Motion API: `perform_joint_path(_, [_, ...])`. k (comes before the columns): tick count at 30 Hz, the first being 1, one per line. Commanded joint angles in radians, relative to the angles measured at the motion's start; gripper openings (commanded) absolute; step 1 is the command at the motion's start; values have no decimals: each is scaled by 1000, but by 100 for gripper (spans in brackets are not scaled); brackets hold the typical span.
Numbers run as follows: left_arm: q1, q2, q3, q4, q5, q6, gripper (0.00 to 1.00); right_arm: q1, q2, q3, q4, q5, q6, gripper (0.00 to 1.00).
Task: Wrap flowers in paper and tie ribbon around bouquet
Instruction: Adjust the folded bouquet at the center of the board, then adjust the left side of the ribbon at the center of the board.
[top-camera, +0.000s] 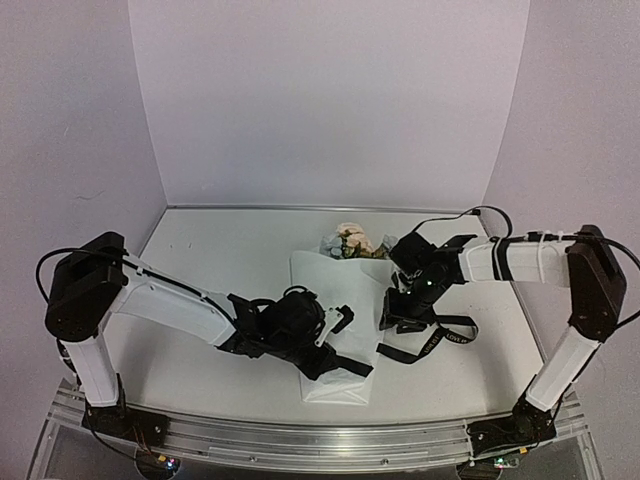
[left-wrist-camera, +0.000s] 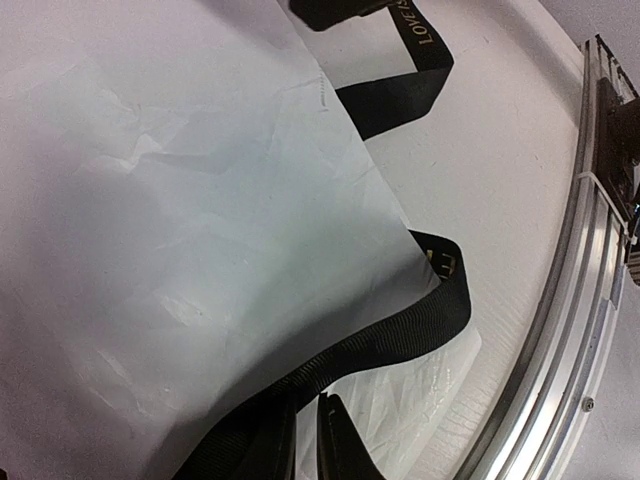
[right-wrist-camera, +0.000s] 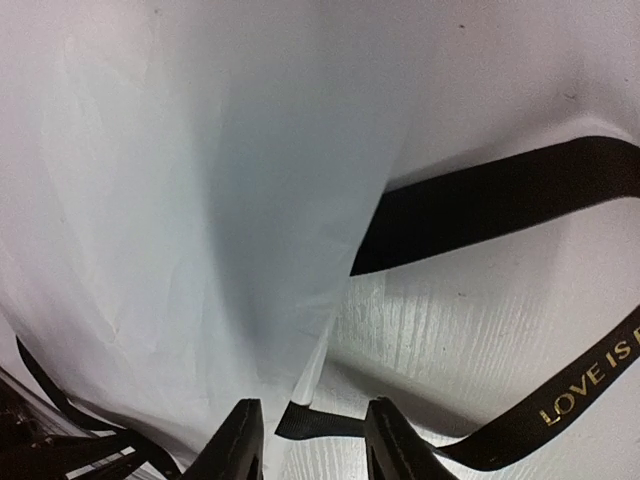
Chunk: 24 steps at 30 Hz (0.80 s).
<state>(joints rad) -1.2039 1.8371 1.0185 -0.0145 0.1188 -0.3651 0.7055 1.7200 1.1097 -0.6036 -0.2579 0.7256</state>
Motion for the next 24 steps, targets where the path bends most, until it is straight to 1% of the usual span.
perform_joint_path(1, [9,26,47,42,-11,13,10,-4,-138,-47,-77,5,-109,49])
perform_joint_path(4, [15,39,53,44,-8,9,10,-4,-181,-92,-82,-10,-191,60])
perform_joint_path(8, [26,52,61,48,3,3,10,-4,-172,-112,-83,-65,-320,68])
perform_joint_path(10, [31,60,68,47,8,2,10,-4,-155,-114,-89,-65,-375,71])
perform_joint_path(15, [35,68,83,40,18,1,10,-4,-100,-110,-91,-48,-439,71])
perform_joint_path(19, [41,69,92,34,24,3,10,-4,-60,-114,-89,-33,-427,70])
perform_joint_path(24, [47,76,102,30,35,5,10,1,-56,-179,-58,22,-393,68])
